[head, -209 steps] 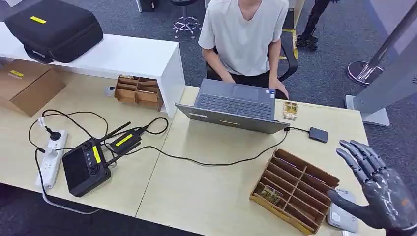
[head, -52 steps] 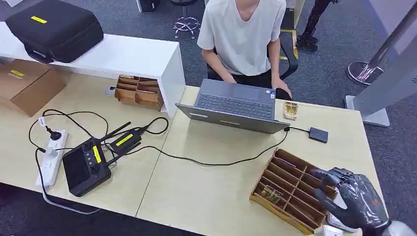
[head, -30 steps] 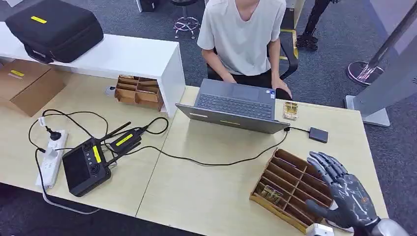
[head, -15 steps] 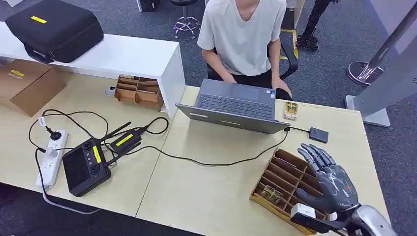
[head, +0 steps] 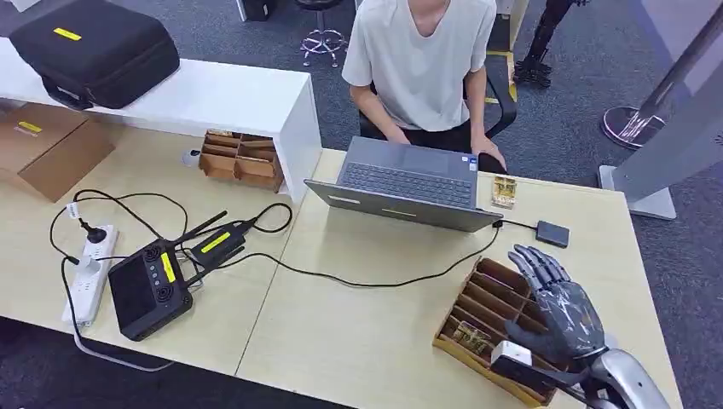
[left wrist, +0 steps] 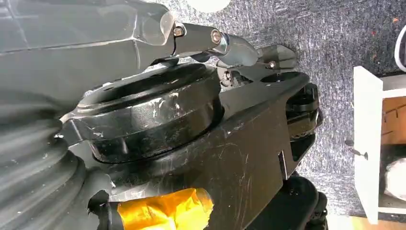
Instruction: Pass the card to the sensor for recognition and then transmit it.
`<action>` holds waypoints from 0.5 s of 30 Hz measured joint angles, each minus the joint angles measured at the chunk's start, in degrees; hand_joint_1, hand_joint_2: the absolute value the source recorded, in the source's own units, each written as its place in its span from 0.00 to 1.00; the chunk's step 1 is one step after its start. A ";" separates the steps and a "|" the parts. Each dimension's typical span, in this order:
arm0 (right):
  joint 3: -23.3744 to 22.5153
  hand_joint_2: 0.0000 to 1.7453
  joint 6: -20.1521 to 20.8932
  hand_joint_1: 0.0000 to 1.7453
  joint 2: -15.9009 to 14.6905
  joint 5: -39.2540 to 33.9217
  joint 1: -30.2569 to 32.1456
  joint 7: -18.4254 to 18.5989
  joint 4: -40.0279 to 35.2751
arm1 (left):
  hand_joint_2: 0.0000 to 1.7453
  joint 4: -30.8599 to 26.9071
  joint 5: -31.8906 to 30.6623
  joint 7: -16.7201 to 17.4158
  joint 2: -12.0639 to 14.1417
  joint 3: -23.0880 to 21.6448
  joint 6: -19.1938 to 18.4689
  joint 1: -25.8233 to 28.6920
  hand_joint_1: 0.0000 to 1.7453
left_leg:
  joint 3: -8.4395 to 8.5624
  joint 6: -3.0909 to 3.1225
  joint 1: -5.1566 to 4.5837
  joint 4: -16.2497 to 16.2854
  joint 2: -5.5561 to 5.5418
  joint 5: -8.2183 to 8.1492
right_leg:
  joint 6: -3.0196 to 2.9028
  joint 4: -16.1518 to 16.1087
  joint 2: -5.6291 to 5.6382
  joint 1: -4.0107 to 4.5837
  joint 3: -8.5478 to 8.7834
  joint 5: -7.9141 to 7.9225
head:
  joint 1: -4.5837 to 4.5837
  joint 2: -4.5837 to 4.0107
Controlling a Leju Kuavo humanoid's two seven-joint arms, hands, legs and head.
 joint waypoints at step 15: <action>-1.01 1.00 -3.30 0.00 0.20 2.27 -0.19 1.88 1.95 | 1.00 0.00 0.00 0.13 0.00 0.00 0.00 -0.01 0.00 | 0.01 0.00 0.00 0.01 0.01 0.00 | 0.00 0.00 0.00 0.00 0.01 0.01 | 0.00 0.00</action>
